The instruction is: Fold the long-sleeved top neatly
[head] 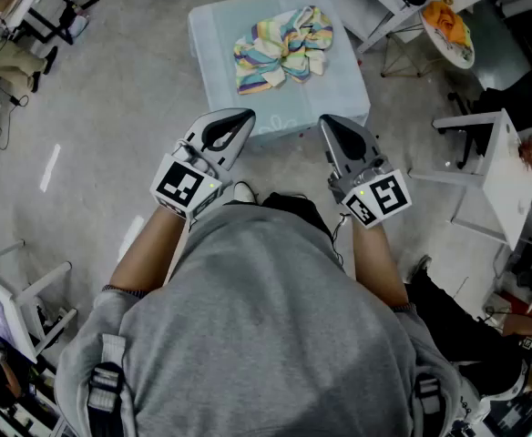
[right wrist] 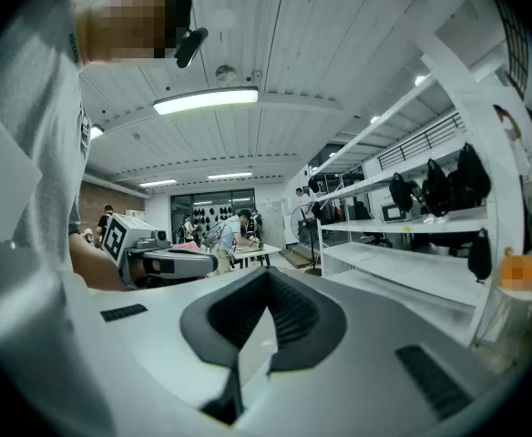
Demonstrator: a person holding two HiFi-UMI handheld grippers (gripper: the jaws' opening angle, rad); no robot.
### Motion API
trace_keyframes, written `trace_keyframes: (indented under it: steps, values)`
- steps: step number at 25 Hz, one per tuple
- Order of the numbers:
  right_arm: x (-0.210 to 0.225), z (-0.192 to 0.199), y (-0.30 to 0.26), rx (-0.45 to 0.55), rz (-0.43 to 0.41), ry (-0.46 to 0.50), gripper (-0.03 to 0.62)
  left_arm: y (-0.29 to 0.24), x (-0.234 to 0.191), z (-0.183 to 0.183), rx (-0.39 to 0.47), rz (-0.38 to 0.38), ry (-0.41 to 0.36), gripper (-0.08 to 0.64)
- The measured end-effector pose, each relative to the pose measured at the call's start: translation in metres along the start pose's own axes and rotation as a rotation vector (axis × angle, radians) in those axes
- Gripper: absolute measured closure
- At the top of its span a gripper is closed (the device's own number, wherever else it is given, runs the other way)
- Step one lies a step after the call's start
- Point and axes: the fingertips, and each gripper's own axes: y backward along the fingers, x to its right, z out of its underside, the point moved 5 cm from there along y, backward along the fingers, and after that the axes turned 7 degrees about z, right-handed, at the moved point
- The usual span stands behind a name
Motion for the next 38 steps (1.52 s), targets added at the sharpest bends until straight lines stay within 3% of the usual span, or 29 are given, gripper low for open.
trace_keyframes:
  steps: [6,16,30,33,38]
  values:
    - [0.002,0.001,0.014,0.009,0.039,0.05,0.584,-0.004,0.014,0.002,0.007,-0.006,0.003,0.543]
    - [-0.005,0.004,0.029,0.036,0.021,-0.007,0.584,0.002,0.02,0.002,-0.007,-0.017,-0.009,0.543]
    - [-0.012,0.005,0.031,0.02,0.024,0.03,0.578,0.008,0.024,0.003,-0.006,-0.011,-0.018,0.541]
    - [-0.012,0.006,0.03,0.008,0.024,0.039,0.509,0.009,0.025,0.005,-0.011,-0.007,-0.025,0.507]
    - [-0.004,0.008,0.03,-0.002,0.042,0.033,0.323,0.007,0.019,0.008,-0.011,-0.003,0.005,0.304]
